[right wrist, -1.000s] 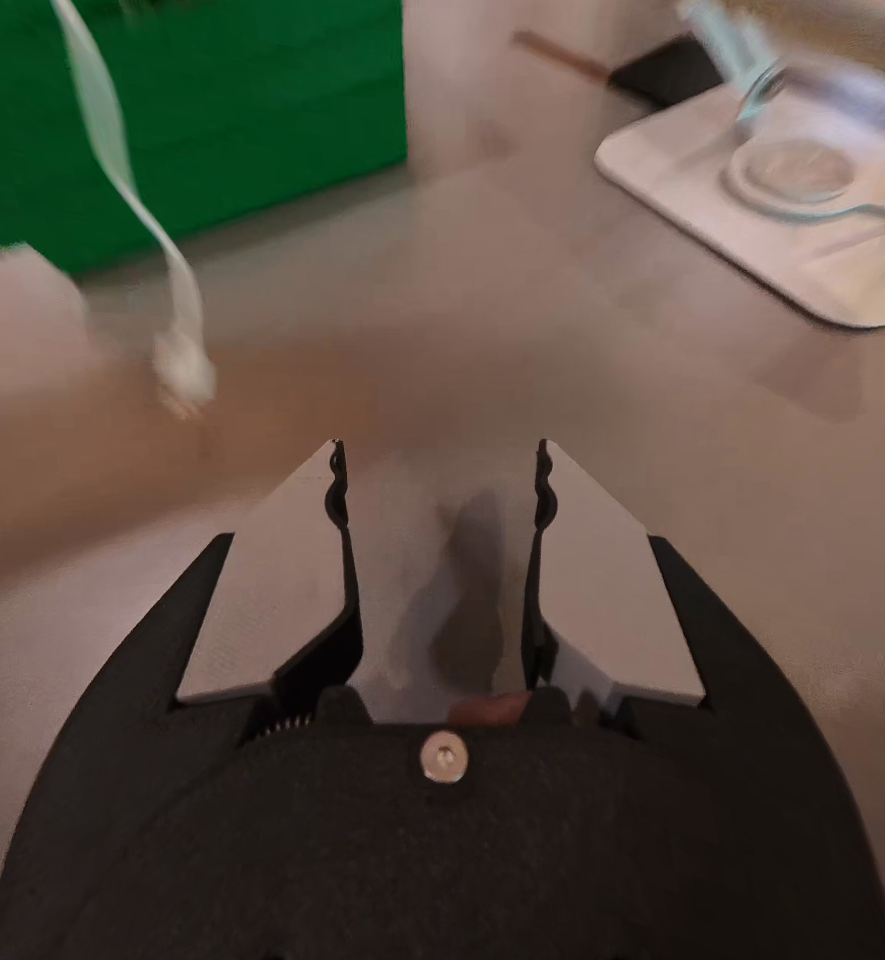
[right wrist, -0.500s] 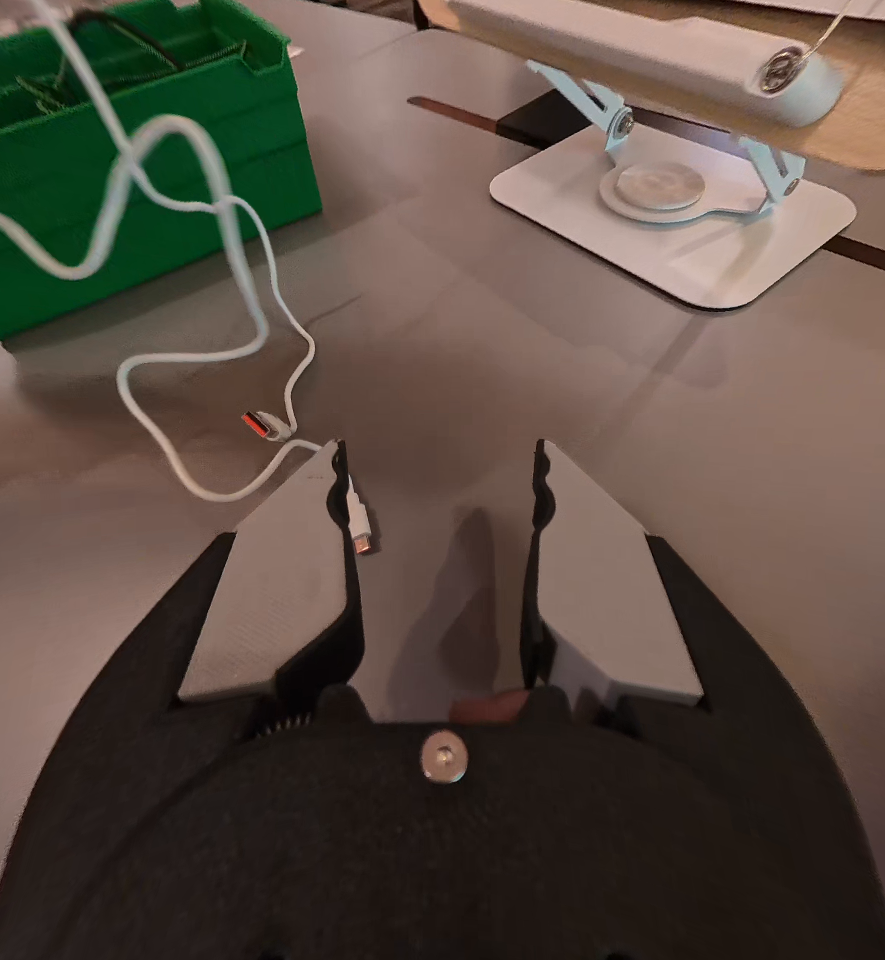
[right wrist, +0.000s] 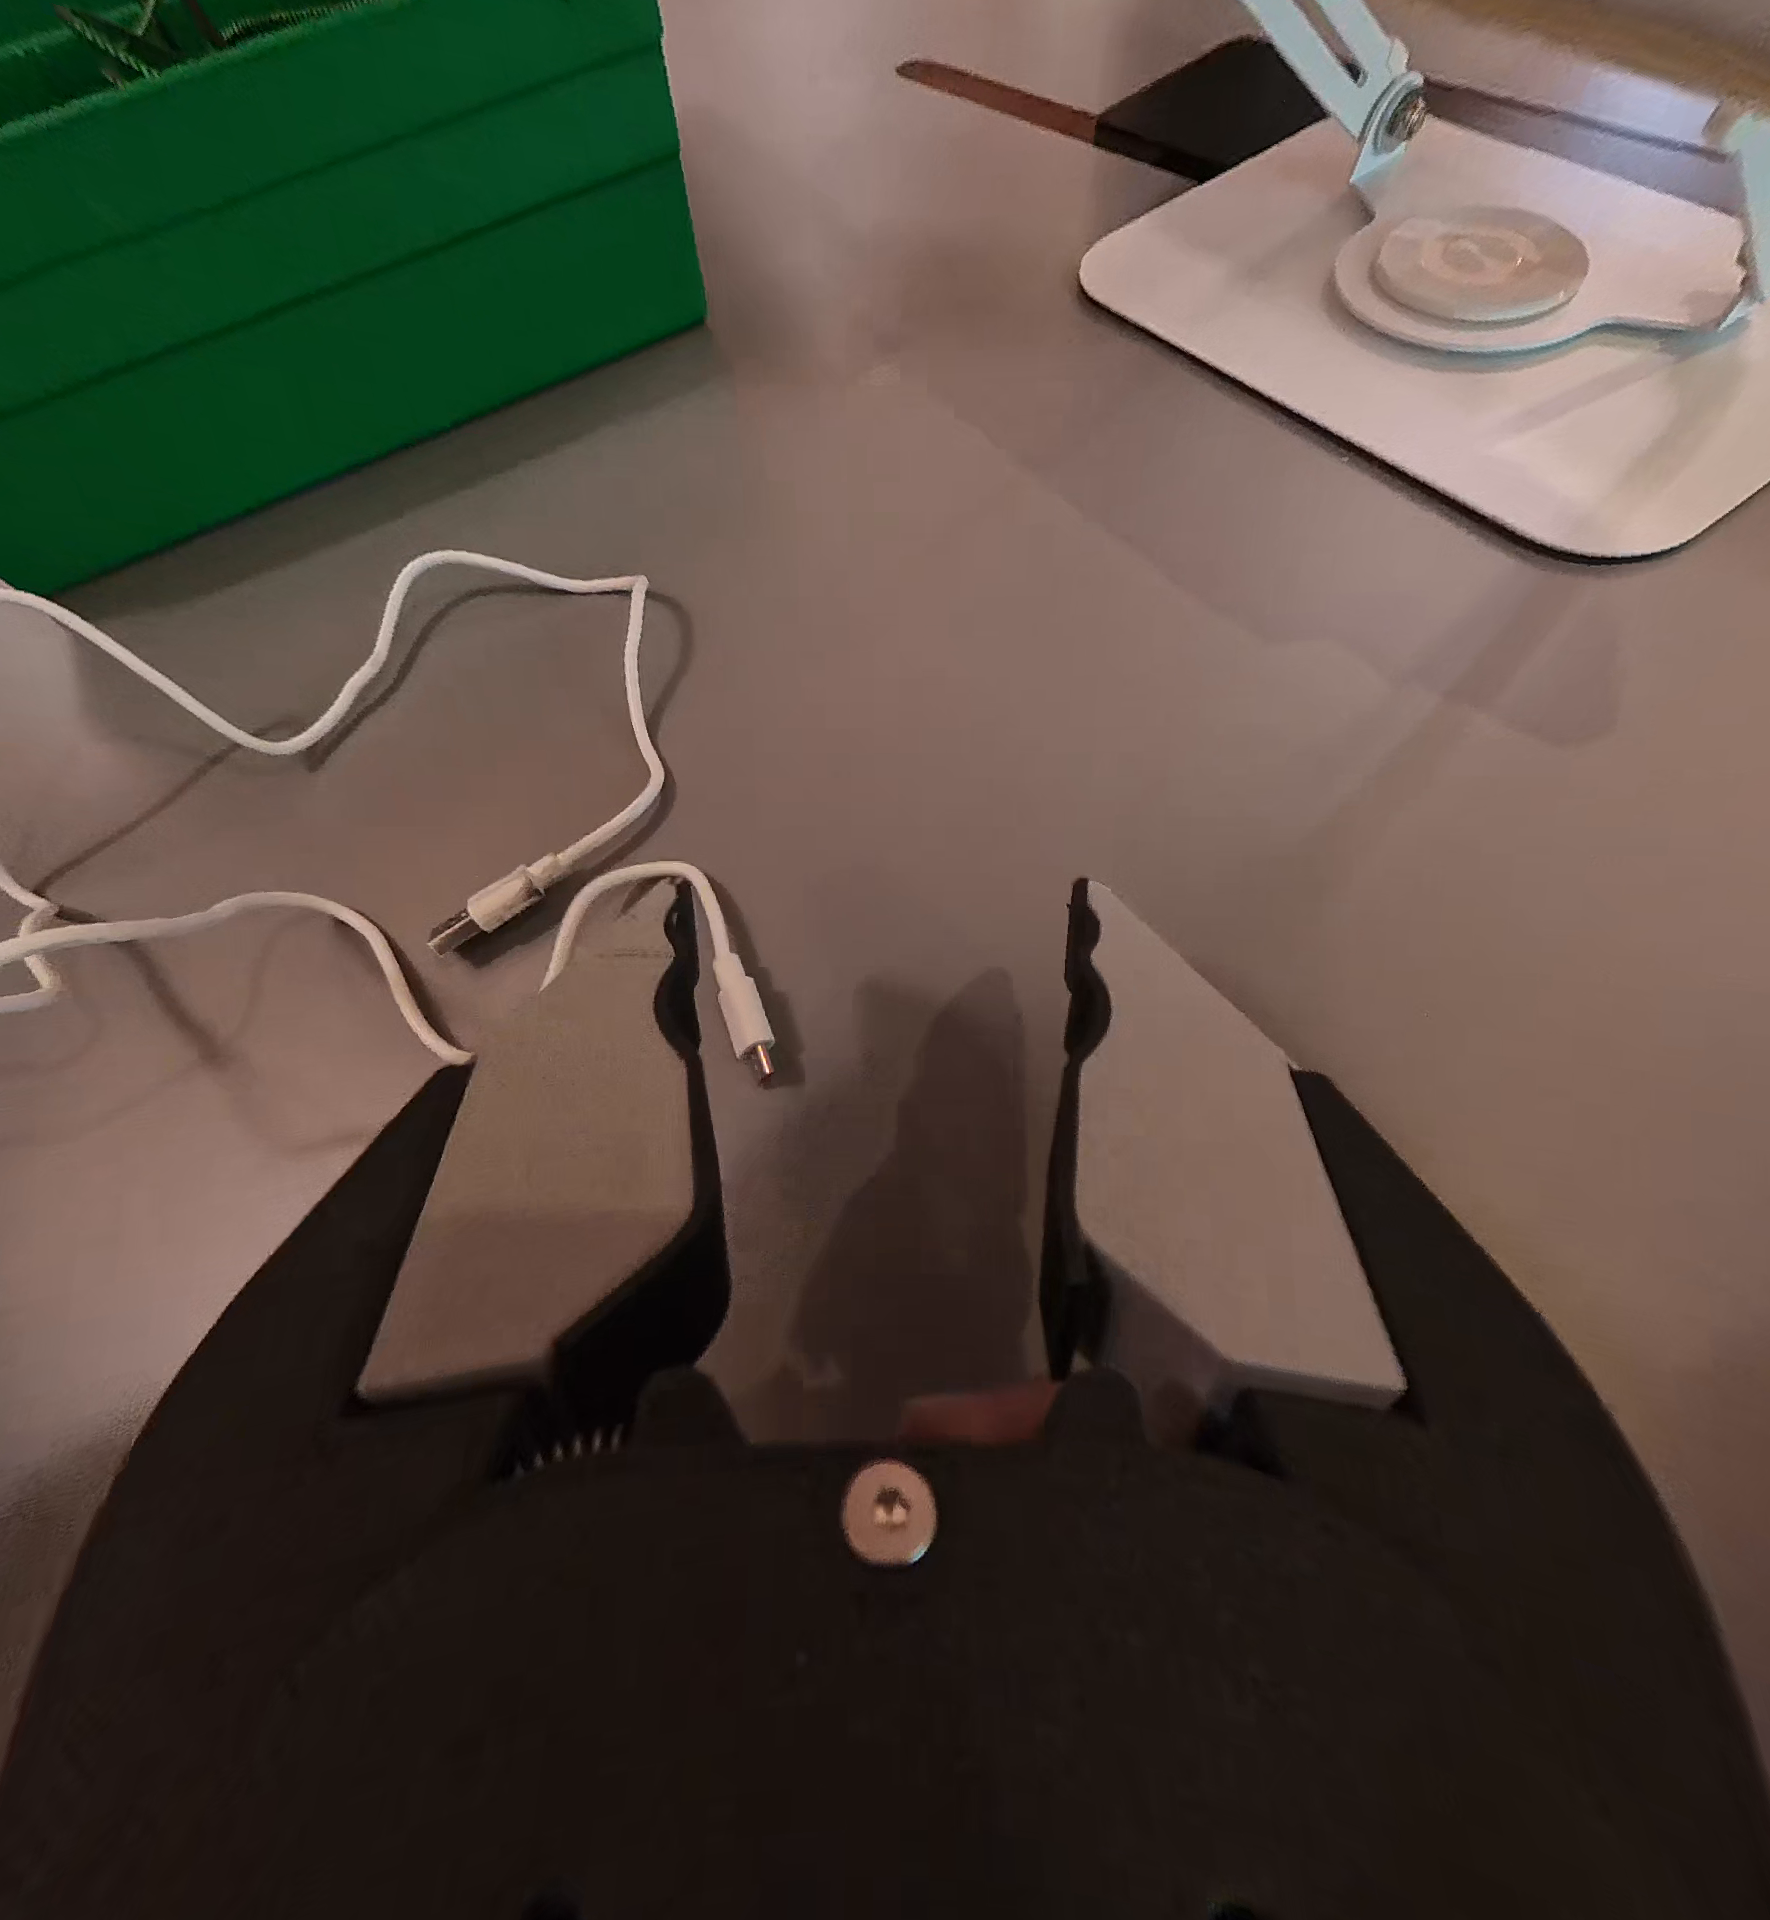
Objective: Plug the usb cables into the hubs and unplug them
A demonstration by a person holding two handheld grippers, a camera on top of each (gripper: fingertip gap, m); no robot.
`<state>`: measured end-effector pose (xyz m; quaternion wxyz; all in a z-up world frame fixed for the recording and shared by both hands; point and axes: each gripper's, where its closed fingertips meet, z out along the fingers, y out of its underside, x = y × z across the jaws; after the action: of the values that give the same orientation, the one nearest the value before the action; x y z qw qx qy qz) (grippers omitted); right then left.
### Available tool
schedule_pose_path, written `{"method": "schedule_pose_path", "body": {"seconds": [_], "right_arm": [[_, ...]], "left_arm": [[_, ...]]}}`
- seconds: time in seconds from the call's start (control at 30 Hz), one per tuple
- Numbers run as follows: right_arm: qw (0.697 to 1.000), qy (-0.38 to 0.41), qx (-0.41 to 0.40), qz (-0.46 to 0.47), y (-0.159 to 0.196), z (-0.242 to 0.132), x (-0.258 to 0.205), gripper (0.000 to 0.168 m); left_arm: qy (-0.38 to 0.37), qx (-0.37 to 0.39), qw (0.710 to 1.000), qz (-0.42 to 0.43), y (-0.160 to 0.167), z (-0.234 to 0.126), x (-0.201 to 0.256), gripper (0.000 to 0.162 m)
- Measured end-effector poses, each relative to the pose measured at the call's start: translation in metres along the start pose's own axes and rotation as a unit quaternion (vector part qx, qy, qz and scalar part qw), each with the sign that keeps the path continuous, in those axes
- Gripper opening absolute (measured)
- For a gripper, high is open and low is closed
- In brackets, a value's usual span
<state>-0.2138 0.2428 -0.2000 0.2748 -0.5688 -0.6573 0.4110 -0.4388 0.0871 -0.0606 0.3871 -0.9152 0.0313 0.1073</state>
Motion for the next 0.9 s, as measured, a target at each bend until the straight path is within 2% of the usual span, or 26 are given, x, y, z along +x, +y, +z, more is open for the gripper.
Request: {"method": "schedule_pose_path", "body": {"seconds": [0.1, 0.2, 0.27, 0.4, 0.47, 0.5, 0.53, 0.57, 0.7, 0.77, 0.83, 0.87, 0.9], "right_arm": [[1.0, -0.008, -0.018, 0.01, 0.009, 0.006, 0.0, 0.07], [0.999, -0.011, -0.028, 0.012, 0.013, 0.009, 0.0, 0.069], [1.0, -0.009, -0.025, 0.01, 0.012, 0.008, 0.0, 0.069], [1.0, -0.013, -0.024, 0.01, 0.012, 0.008, -0.002, 0.069], [1.0, -0.015, -0.024, 0.008, 0.012, 0.007, -0.004, 0.069], [1.0, -0.017, -0.024, 0.007, 0.012, 0.007, -0.005, 0.069], [1.0, -0.018, -0.024, 0.005, 0.011, 0.007, -0.006, 0.069], [1.0, -0.018, -0.024, 0.003, 0.011, 0.007, -0.007, 0.069], [0.999, -0.022, -0.023, -0.003, 0.01, 0.006, -0.011, 0.069], [0.999, -0.023, -0.023, -0.003, 0.01, 0.006, -0.012, 0.069], [0.999, -0.024, -0.023, -0.002, 0.01, 0.006, -0.012, 0.069], [0.999, -0.026, -0.023, -0.001, 0.01, 0.007, -0.013, 0.068], [0.999, -0.028, -0.024, 0.001, 0.01, 0.007, -0.013, 0.068]], "left_arm": [[0.042, -0.12, 0.992, -0.004, 0.056, 0.035, -0.008, 0.049], [0.109, -0.175, 0.978, -0.019, 0.085, 0.044, 0.002, 0.04], [0.124, -0.242, 0.962, -0.018, 0.112, 0.047, 0.002, 0.04], [0.074, -0.375, 0.923, 0.033, 0.159, 0.045, -0.016, 0.026], [-0.011, -0.448, 0.889, 0.092, 0.178, 0.035, -0.05, 0.0], [-0.044, -0.481, 0.868, 0.119, 0.183, 0.027, -0.064, 0.0], [-0.068, -0.491, 0.859, 0.13, 0.183, 0.023, -0.074, 0.0], [-0.087, -0.481, 0.862, 0.133, 0.177, 0.024, -0.08, 0.0], [-0.143, -0.37, 0.911, 0.11, 0.131, 0.028, -0.093, 0.0], [-0.108, -0.337, 0.931, 0.091, 0.119, 0.026, -0.077, 0.0], [-0.042, -0.283, 0.956, 0.058, 0.101, 0.03, -0.051, 0.0], [-0.024, -0.247, 0.968, 0.047, 0.089, 0.035, -0.043, 0.01], [-0.005, -0.219, 0.975, 0.037, 0.079, 0.038, -0.034, 0.009]]}}
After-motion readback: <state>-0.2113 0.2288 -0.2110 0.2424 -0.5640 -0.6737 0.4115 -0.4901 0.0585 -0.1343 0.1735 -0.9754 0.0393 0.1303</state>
